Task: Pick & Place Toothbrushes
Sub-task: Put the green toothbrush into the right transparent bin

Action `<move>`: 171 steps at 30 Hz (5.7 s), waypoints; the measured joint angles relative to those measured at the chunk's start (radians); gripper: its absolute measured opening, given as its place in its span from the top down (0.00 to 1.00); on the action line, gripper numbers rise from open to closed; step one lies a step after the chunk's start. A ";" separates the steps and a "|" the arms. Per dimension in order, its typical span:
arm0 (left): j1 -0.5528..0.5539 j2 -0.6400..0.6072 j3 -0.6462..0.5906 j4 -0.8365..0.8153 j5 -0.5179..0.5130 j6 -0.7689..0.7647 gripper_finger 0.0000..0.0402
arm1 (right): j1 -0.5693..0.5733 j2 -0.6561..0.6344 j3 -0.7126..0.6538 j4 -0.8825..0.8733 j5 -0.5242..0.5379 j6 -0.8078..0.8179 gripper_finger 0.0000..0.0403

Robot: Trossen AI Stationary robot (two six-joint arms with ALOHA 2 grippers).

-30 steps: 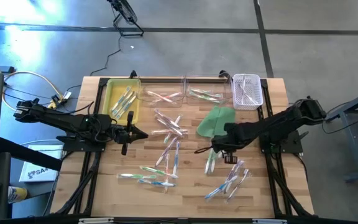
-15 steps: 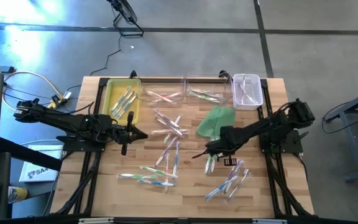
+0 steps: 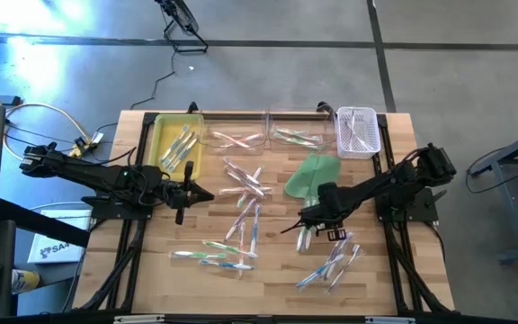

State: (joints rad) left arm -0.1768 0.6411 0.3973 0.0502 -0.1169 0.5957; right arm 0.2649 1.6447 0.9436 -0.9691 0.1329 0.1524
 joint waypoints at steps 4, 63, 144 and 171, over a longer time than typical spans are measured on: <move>0.000 0.000 0.000 0.000 0.000 0.001 0.95 | -0.004 -0.001 -0.014 0.009 -0.001 0.000 0.58; 0.000 0.001 0.000 0.001 0.000 0.001 0.95 | -0.003 0.001 0.092 -0.078 -0.088 0.086 0.98; 0.000 0.001 0.000 -0.047 0.000 -0.002 0.95 | -0.838 -0.001 0.418 0.437 0.038 -0.388 0.98; 0.000 0.001 0.000 -0.054 0.000 0.001 0.95 | -0.921 0.000 0.186 0.548 -0.053 -0.310 0.87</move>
State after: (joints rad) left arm -0.1772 0.6422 0.3969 -0.0036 -0.1169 0.5968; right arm -0.6559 1.6444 1.1296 -0.4207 0.0800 -0.1579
